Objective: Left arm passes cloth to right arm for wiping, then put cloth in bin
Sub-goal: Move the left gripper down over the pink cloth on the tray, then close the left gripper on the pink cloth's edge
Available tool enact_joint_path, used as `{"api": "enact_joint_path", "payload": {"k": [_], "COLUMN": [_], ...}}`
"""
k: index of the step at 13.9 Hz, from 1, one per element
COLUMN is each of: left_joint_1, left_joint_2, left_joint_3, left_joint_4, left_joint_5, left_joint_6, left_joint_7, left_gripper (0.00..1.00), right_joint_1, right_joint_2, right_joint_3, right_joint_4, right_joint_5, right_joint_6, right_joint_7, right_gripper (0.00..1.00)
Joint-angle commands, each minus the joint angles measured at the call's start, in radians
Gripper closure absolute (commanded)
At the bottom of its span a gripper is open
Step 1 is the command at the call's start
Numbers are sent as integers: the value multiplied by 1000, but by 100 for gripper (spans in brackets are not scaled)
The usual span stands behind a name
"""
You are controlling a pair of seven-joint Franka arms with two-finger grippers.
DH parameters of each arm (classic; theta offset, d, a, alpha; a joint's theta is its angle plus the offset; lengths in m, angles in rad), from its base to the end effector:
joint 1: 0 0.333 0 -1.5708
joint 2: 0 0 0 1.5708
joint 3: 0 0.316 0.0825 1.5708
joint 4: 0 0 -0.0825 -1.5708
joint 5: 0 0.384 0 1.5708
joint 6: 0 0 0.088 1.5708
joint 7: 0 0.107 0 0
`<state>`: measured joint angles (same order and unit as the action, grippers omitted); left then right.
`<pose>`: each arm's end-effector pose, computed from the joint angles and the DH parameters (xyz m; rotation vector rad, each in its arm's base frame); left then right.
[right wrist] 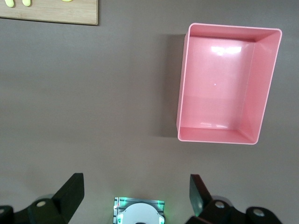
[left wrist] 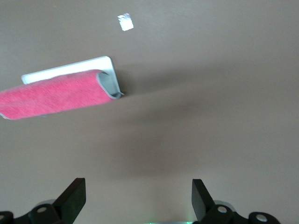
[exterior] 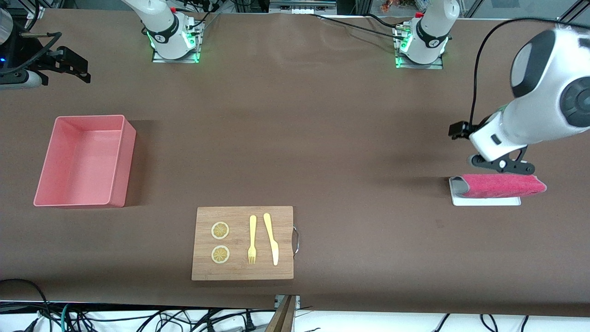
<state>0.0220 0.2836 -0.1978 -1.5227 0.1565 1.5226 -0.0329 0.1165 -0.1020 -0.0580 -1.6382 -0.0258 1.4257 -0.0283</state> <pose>0.6100 -0.0777 0.4799 -2.9771 0.2346 0.3995 0.5059 0.0249 0.6354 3.1125 0.1325 -0.1721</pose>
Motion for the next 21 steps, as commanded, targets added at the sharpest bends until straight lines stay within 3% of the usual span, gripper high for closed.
{"api": "enact_joint_path", "payload": {"k": [1, 4, 13, 14, 16, 21], "left_joint_1": [-27, -53, -24, -24, -20, -60], "left_joint_2": [43, 100, 180, 187, 187, 190], "left_joint_3": [-2, -3, 8, 8, 6, 4], "left_joint_4": [19, 16, -7, -20, -110, -235], "left_joint_5": [86, 202, 213, 225, 363, 480], "left_joint_6": [30, 65, 223, 246, 329, 378], "left_joint_7": [-129, -299, -241, -308, -425, -779], "left_gripper": [0, 0, 0, 0, 0, 0], "right_joint_1": [3, 5, 5, 5, 5, 5], "right_joint_2": [-2, -2, -2, -4, -2, -2], "right_joint_3": [4, 4, 6, 6, 12, 14], "right_joint_4": [18, 20, 20, 20, 20, 20], "right_joint_5": [1, 1, 3, 3, 3, 3], "right_joint_6": [-27, -27, -27, -27, -27, -27], "right_joint_7": [21, 19, 21, 21, 21, 21], "right_gripper": [0, 0, 0, 0, 0, 0]}}
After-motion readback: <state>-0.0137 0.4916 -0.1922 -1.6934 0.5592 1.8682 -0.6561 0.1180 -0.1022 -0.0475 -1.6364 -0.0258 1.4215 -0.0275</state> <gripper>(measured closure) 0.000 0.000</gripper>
